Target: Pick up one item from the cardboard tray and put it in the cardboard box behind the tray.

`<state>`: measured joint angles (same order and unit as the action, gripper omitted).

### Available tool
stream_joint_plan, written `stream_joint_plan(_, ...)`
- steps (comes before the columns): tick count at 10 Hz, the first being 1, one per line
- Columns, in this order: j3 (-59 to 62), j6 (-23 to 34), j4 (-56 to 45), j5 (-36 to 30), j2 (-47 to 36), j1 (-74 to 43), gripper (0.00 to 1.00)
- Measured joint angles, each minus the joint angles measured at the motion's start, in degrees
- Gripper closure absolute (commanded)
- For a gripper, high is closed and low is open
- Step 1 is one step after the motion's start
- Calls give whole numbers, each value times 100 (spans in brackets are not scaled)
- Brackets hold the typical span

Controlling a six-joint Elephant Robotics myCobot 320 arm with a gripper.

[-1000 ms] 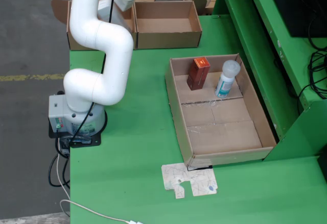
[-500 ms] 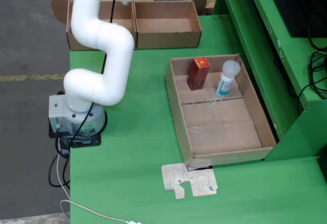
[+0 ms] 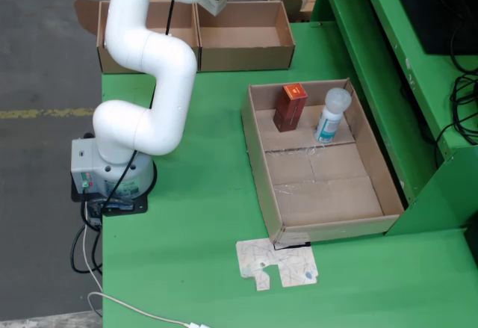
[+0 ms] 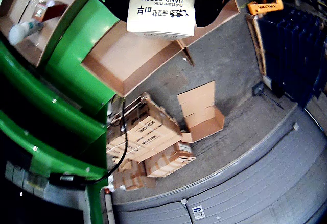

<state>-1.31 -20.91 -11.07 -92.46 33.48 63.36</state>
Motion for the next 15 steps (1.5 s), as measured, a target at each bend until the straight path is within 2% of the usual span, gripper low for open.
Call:
stream_joint_plan(2, 0, 430, 53, 484, 18, -140, 100)
stream_joint_plan(3, 0, 615, 88, 528, 44, -175, 100)
stream_joint_plan(9, 0, 1002, 413, 967, 229, -140, 100)
stream_joint_plan(11, -27, 1450, 870, 1442, 598, -61, 100)
stream_joint_plan(15, -18, 1503, 888, 1301, 712, -272, 100)
